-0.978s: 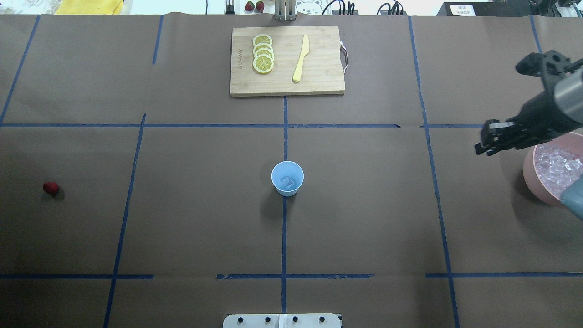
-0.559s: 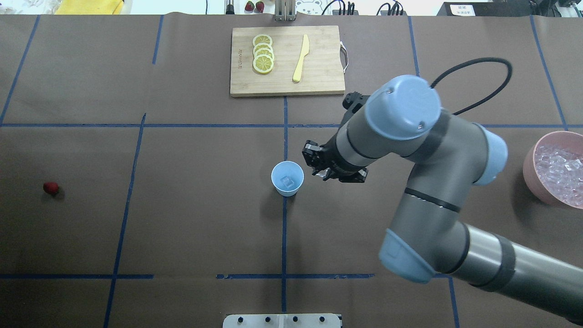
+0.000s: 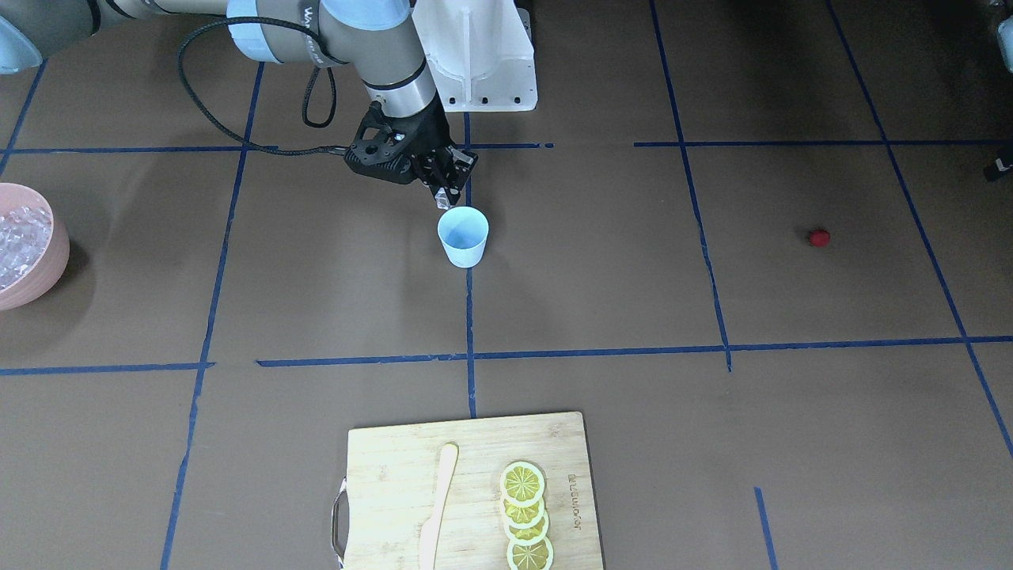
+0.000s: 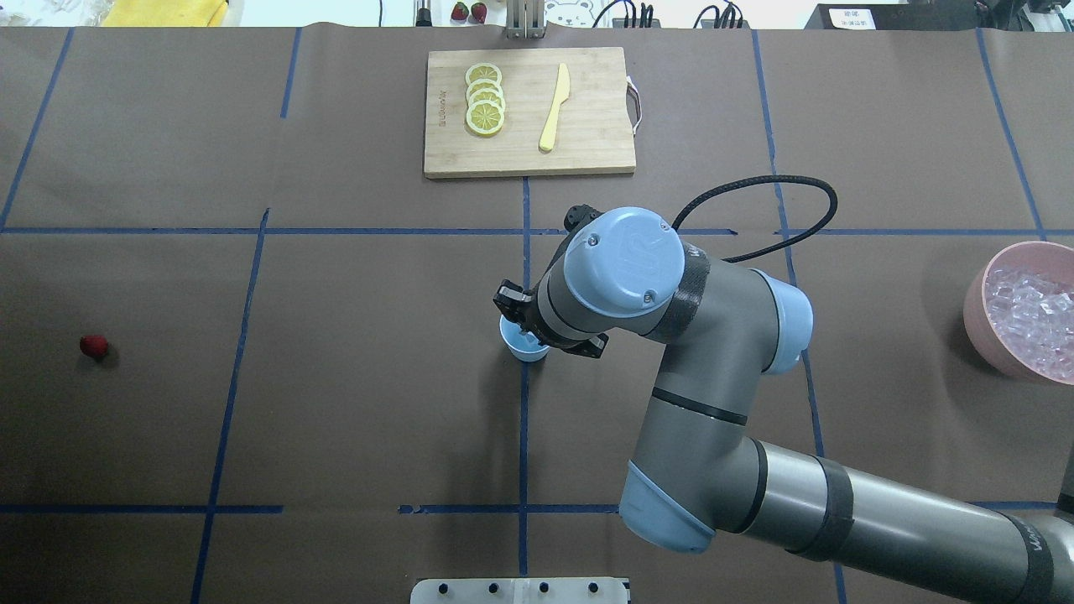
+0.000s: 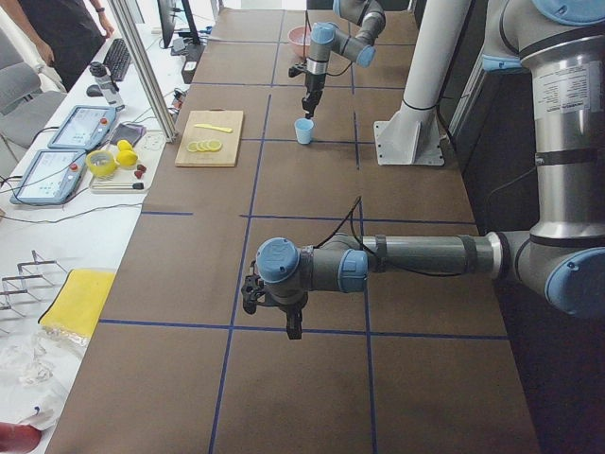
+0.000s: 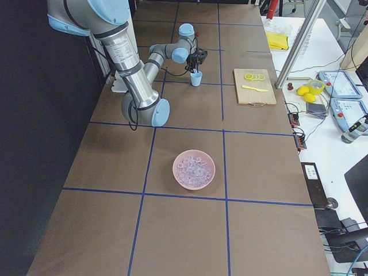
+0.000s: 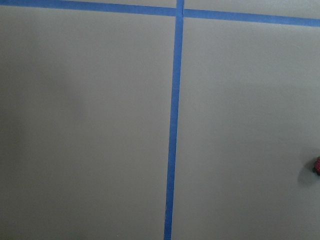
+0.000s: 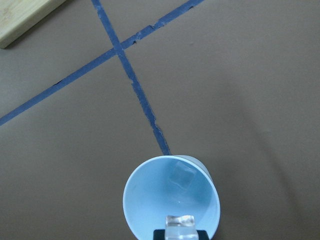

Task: Put ice and strawberries in cup
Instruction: 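Open the right gripper to drop the ice cube into the cup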

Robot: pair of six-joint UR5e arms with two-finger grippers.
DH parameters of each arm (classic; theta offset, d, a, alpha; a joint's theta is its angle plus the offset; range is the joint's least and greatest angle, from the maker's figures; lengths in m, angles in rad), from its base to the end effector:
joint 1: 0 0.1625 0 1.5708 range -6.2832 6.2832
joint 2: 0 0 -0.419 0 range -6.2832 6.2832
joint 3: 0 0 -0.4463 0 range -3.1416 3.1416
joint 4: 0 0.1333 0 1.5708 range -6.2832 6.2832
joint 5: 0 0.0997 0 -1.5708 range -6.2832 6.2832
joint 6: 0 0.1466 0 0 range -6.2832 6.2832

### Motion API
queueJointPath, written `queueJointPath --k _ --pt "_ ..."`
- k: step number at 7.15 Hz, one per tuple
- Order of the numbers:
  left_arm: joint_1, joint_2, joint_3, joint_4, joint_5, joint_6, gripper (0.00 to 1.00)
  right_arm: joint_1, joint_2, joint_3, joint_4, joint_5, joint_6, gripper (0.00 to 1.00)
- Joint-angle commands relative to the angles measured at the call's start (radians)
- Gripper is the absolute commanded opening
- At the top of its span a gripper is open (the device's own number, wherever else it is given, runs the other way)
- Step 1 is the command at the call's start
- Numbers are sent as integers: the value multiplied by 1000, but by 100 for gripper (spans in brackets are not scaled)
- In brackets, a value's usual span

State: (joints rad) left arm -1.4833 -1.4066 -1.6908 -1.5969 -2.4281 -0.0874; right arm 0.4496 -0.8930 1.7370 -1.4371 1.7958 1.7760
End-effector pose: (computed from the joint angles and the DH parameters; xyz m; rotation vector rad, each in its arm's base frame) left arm 0.0192 -0.4755 0.6933 -0.0918 0.8525 -0.0077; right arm -0.6169 -0.4094 0.1526 -0.0875 -1.0019 0.4895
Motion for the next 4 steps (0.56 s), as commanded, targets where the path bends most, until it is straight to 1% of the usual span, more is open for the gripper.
queueJointPath --k 1,2,3,4 --pt "0 0 0 0 0 0 100 0 0 -34 43 -4 0 60" --pt "0 0 0 0 0 2 100 -2 0 -34 43 -4 -1 81" --pt "0 0 0 0 0 2 100 0 0 -33 43 -3 0 86" --pt "0 0 0 0 0 2 100 1 0 -33 44 -3 2 86"
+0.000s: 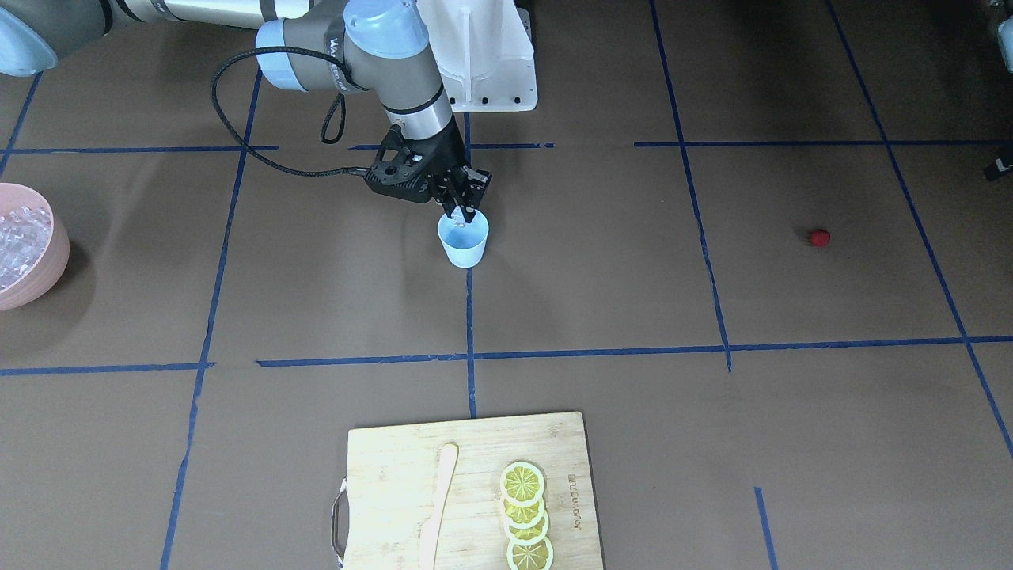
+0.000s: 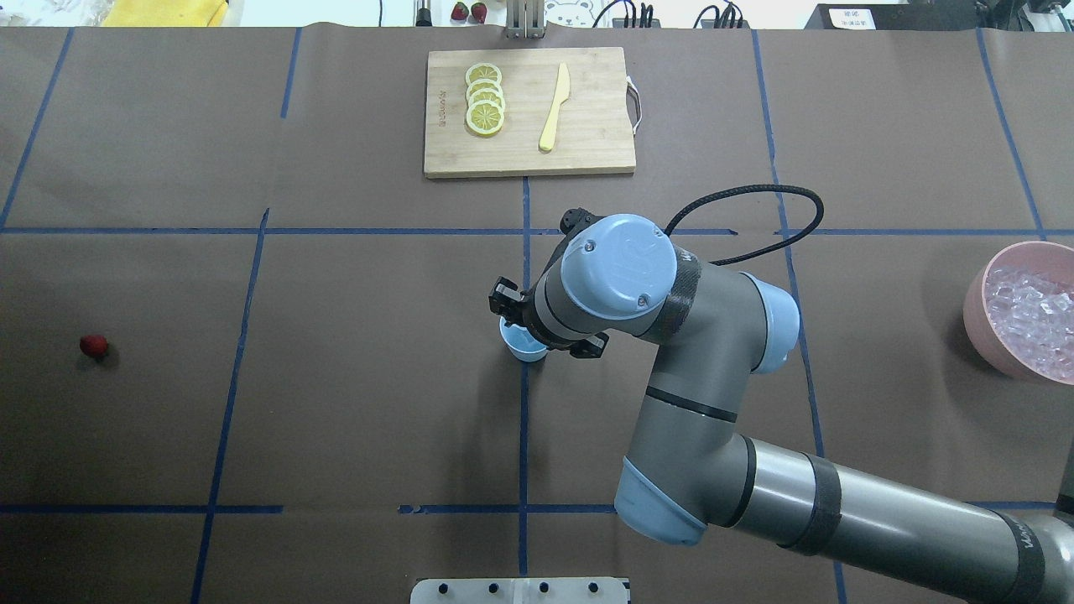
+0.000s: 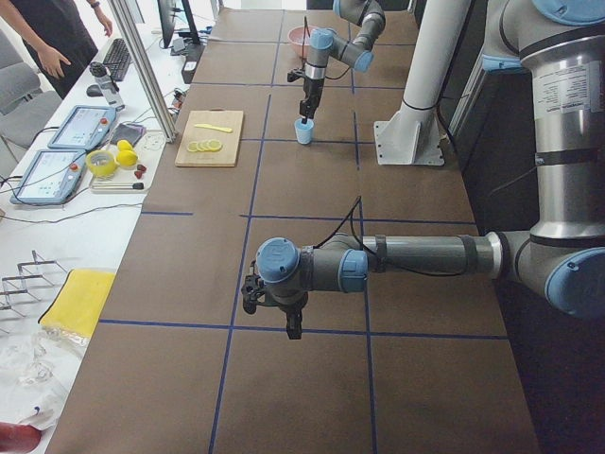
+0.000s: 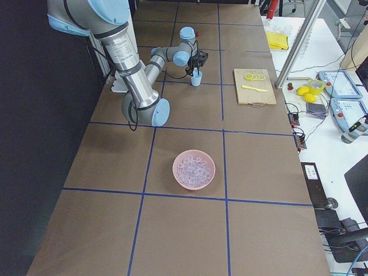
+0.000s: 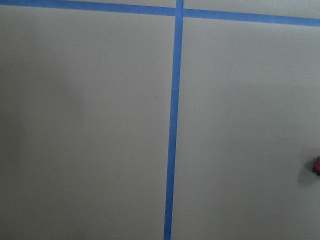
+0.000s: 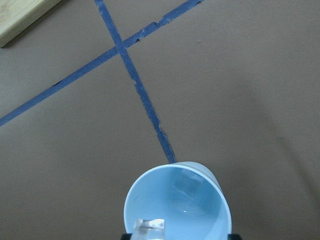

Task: Put ice and strawberries in cup
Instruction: 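Open the right gripper to drop the ice cube into the cup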

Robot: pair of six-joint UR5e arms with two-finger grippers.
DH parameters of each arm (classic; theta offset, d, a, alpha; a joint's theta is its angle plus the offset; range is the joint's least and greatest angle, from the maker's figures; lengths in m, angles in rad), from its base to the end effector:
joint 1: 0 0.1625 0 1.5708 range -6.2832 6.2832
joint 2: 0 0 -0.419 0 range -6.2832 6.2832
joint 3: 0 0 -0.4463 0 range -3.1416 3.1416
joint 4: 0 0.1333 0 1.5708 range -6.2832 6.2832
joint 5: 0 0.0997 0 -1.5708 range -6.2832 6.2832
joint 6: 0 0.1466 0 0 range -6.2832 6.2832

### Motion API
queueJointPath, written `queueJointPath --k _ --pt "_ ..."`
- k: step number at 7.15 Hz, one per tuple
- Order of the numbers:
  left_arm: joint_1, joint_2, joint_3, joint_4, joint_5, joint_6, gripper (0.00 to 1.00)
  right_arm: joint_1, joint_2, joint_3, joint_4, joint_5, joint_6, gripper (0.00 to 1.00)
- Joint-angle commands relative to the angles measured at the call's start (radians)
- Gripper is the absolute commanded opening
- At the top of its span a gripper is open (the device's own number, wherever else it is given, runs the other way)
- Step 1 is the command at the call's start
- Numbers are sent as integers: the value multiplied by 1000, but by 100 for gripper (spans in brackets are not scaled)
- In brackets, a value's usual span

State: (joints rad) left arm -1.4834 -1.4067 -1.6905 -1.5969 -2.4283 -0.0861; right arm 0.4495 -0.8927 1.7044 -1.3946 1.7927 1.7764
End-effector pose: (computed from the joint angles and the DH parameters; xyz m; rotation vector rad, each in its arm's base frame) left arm 0.0191 -0.4755 0.6934 -0.0914 0.8528 -0.0066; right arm -0.6265 -0.4144 0.1605 -0.0832 -1.0118 0.4891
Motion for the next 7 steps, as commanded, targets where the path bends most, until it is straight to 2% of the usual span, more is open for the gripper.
queueJointPath --k 1,4,5,7 --pt "0 2 0 0 0 0 100 8 -5 3 3 1 2 86" --pt "-2 2 0 0 0 0 100 20 -12 7 0 5 0 84" --pt "-2 2 0 0 0 0 100 38 -28 42 -12 14 0 83" --pt "0 2 0 0 0 2 100 81 -247 266 -46 33 -8 82"
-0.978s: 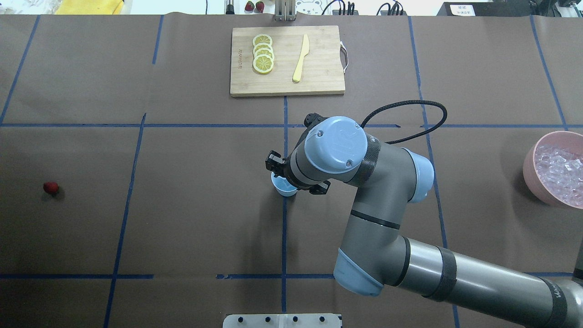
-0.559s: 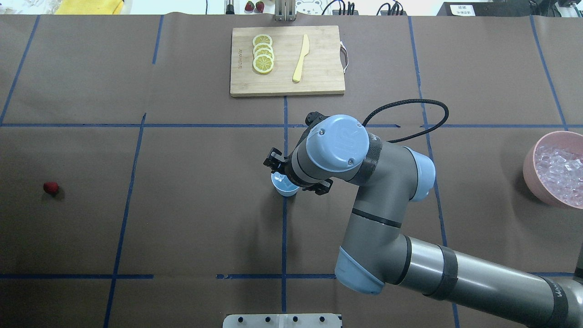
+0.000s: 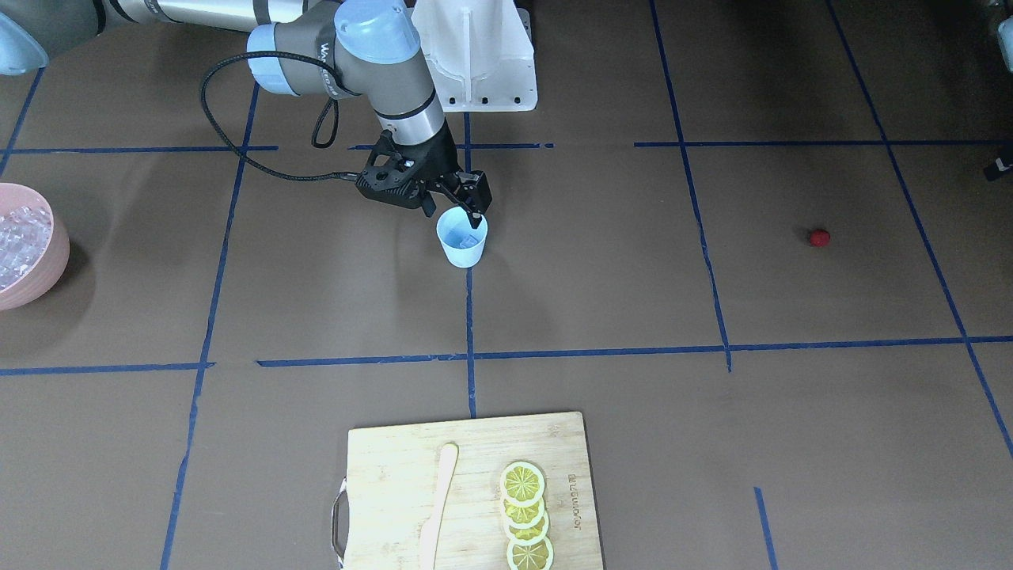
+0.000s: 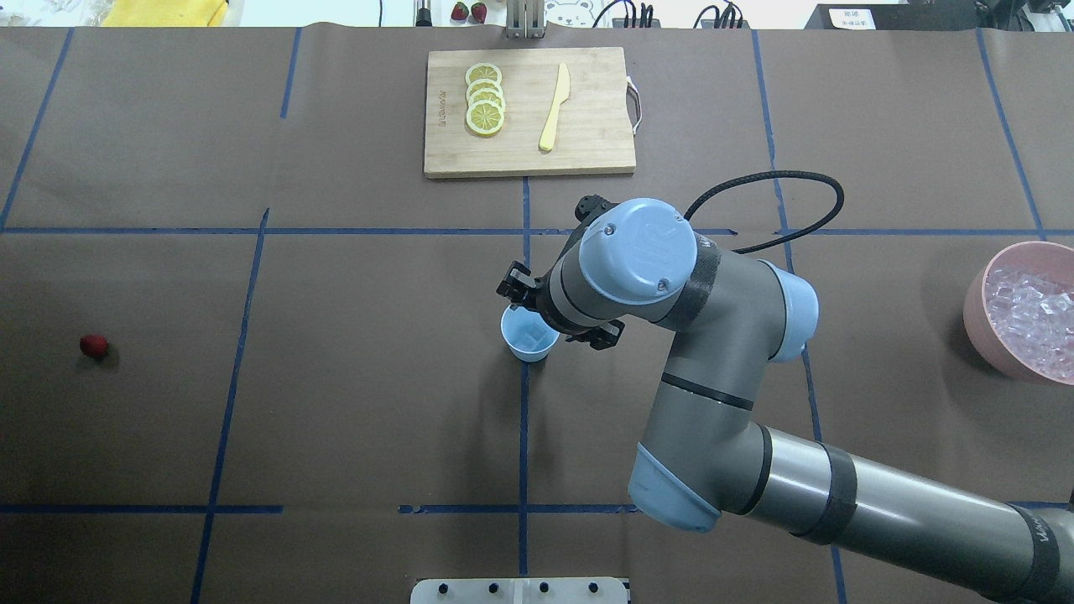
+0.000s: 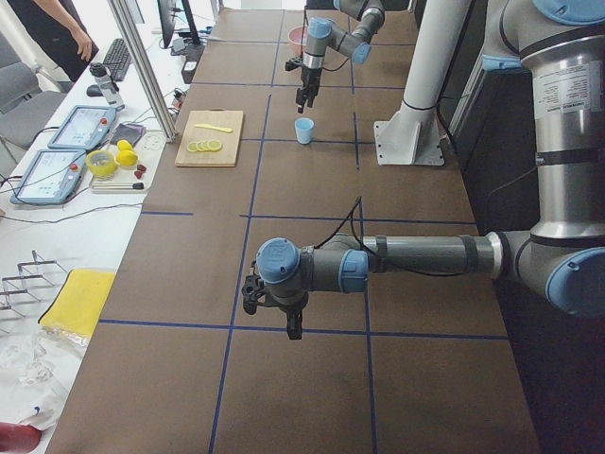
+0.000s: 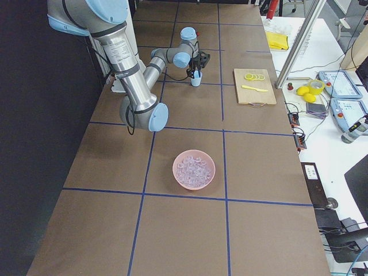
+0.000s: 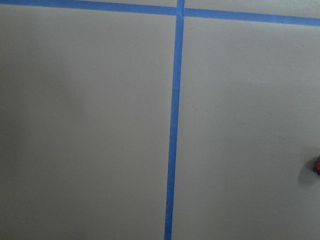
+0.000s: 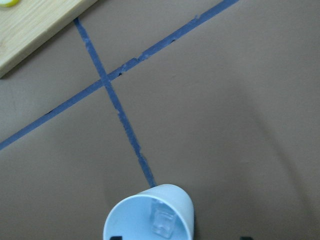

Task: Put ice and strawberries in cup
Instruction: 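Move the right gripper back to the pink bowl of ice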

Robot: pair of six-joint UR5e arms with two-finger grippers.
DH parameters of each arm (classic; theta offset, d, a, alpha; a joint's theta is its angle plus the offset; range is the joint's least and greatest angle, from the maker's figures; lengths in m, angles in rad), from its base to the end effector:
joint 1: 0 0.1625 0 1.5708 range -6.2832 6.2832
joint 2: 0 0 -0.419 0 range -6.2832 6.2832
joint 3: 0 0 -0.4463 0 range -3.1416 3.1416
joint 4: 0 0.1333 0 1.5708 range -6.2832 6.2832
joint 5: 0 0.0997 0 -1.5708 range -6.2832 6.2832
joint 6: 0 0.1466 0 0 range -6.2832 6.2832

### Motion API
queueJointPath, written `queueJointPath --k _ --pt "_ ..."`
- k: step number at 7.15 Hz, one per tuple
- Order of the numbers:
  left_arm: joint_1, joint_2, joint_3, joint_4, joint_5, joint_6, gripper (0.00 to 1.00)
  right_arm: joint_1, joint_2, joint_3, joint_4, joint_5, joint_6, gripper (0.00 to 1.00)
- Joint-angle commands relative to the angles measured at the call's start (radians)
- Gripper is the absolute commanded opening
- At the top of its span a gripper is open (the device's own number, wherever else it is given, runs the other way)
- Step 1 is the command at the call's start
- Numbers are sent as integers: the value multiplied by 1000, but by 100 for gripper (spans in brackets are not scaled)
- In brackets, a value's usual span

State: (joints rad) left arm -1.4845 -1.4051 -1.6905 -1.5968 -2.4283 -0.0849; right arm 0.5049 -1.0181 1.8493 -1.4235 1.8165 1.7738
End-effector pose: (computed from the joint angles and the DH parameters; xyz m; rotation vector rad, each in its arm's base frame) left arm 0.0185 -0.4746 0.6942 -0.0920 0.8527 -0.0073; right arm -0.5605 -0.4214 0.1861 -0.0777 -1.0086 0.5274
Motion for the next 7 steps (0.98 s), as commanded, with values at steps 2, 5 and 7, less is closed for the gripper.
queueJointPath --k 2,5,7 --pt "1 0 3 0 0 1 100 102 -317 236 -11 56 -66 71" --pt "1 0 2 0 0 -1 100 327 -628 263 87 230 -395 77" --pt "1 0 2 0 0 -3 100 462 -860 150 384 286 -549 94"
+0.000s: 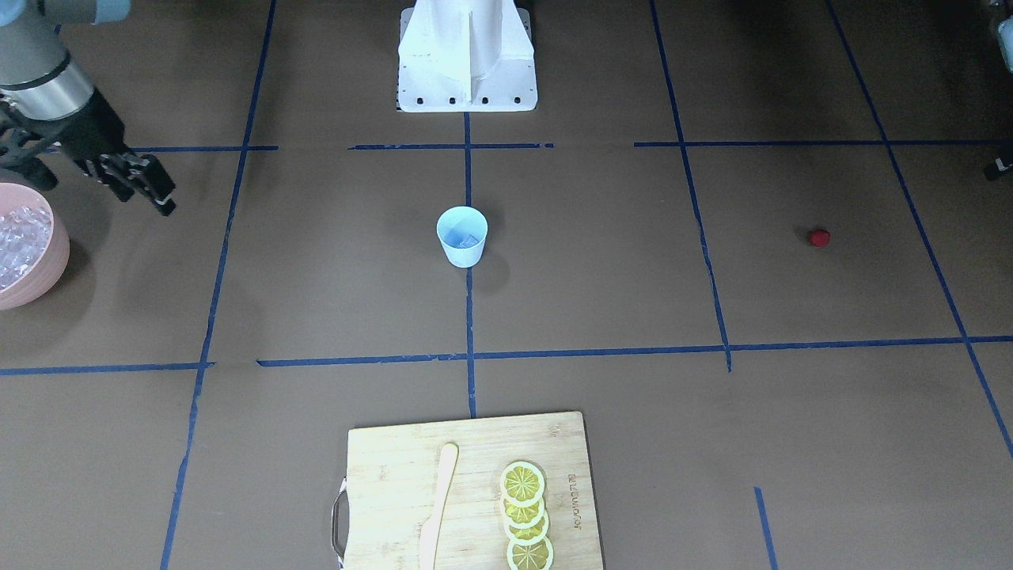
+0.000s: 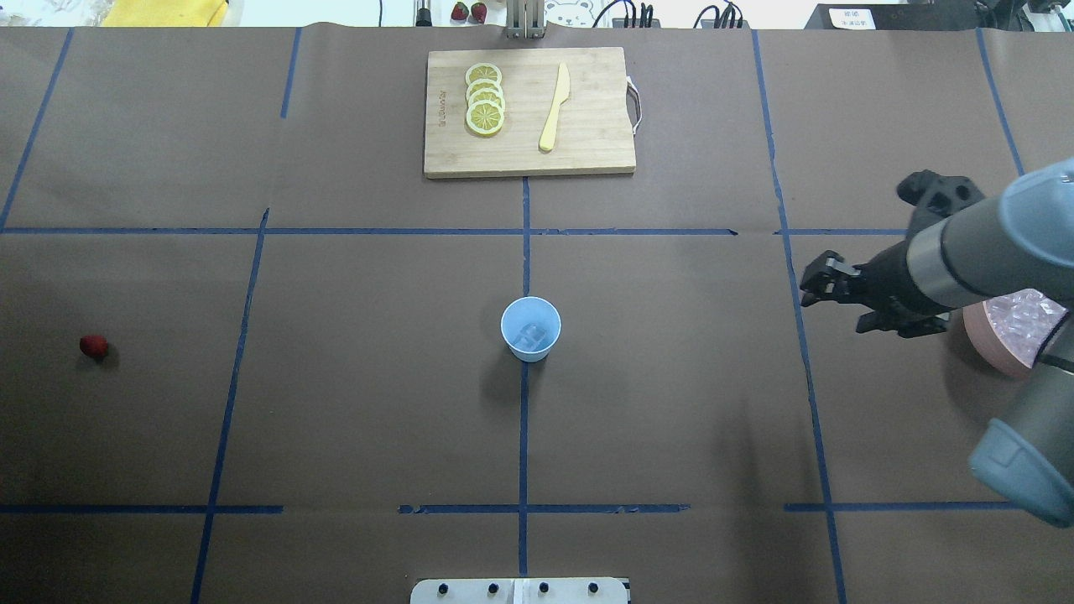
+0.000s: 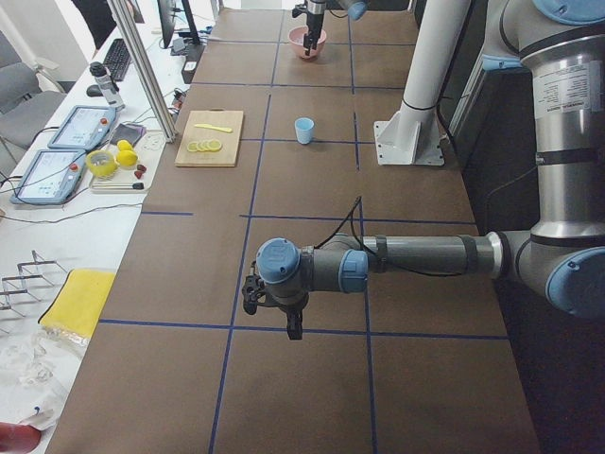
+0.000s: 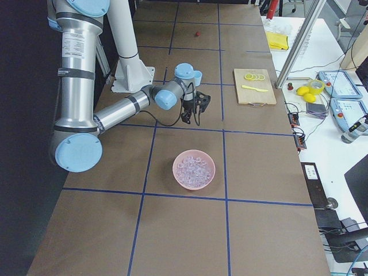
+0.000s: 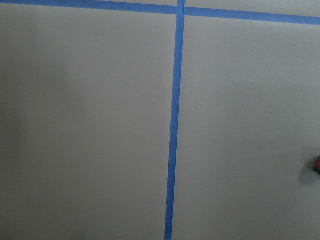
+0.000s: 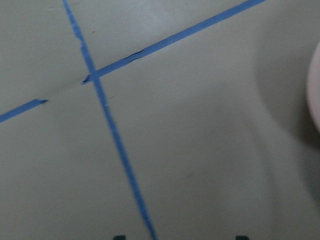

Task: Put ice and strawberries in cup
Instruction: 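Move the right gripper back to the pink bowl of ice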

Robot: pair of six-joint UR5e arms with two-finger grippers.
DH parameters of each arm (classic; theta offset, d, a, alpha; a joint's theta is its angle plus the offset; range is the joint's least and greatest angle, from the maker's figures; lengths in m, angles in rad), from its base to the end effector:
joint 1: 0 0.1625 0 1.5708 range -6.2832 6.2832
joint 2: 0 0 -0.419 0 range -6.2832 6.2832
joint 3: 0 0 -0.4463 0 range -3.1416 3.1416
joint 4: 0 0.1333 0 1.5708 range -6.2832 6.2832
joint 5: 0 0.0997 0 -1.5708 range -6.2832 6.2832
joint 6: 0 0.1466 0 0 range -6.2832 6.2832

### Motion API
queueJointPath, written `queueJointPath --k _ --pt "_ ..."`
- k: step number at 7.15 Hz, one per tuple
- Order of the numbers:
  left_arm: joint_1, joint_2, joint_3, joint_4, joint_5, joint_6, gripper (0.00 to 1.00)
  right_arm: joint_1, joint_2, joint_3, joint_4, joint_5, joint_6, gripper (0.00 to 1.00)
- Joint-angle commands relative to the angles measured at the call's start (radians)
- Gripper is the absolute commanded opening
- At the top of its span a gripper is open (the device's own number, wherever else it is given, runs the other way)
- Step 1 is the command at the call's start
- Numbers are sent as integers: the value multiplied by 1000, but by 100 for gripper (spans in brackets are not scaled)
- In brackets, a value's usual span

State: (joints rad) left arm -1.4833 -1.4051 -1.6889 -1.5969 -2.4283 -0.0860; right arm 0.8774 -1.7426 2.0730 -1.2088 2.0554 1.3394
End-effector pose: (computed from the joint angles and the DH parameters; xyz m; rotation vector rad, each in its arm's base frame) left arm 0.0191 -0.4744 0.6950 -0.0944 0.8525 -0.0078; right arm -0.2760 -0.4338 0.4667 -0.0384 -0.8278 0.4413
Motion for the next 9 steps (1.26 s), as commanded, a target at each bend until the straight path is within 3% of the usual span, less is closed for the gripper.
queueJointPath --k 1,3,6,9 --pt "0 0 0 0 0 -1 100 203 -141 -199 249 160 -153 93" --pt "0 0 0 0 0 0 100 314 -132 -292 275 195 -151 91" --pt "0 20 -14 -2 -2 2 100 328 -43 -367 247 177 -30 88" --pt "0 34 -29 -2 -2 0 100 328 -54 -412 258 174 -31 88"
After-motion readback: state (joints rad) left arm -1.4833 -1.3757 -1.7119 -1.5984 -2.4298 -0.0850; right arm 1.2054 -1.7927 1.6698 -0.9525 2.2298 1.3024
